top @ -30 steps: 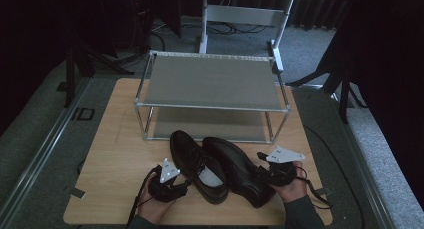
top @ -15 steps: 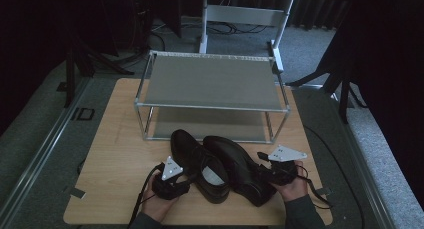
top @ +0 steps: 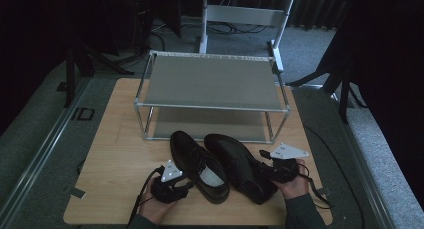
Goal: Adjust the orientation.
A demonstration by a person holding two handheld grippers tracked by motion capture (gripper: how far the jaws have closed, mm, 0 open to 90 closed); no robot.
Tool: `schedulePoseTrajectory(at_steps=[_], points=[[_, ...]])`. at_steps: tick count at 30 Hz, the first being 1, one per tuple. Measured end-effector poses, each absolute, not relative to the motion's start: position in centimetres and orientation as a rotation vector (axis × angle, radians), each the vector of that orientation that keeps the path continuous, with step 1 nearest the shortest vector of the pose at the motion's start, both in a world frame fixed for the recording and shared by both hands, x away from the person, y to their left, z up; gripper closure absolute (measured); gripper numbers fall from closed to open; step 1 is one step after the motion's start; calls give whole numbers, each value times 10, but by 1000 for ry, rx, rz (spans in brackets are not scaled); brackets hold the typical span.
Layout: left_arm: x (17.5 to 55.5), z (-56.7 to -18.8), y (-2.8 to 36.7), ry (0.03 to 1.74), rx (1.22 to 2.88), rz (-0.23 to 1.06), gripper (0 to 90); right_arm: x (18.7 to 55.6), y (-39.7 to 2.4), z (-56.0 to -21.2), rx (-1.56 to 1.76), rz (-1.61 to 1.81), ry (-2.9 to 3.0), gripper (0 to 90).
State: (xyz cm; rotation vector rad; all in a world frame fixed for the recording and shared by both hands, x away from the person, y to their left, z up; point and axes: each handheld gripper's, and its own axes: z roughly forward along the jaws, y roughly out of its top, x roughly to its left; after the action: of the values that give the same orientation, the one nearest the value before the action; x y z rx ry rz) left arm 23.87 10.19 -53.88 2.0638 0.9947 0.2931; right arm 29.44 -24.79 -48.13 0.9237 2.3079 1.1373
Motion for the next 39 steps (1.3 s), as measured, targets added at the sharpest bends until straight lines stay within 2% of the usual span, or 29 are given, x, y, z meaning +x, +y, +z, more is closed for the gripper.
schedulePoseTrajectory(at_steps=[3, 9, 18, 32, 39], points=[[236, -541, 95, 970, 2106, 320, 568, 295, -249, -481, 928, 1131, 2299, 540], [239, -543, 97, 981, 2084, 273, 577, 299, -250, -480, 955, 1119, 2280, 549], [239, -543, 92, 969, 2087, 278, 574, 307, -258, -483, 1013, 1148, 2260, 555], [238, -545, 87, 961, 2081, 284, 549, 319, -269, -486, 1081, 1064, 2220, 626], [241, -545, 91, 969, 2055, 230, 538, 326, -277, -490, 1134, 1076, 2217, 626]])
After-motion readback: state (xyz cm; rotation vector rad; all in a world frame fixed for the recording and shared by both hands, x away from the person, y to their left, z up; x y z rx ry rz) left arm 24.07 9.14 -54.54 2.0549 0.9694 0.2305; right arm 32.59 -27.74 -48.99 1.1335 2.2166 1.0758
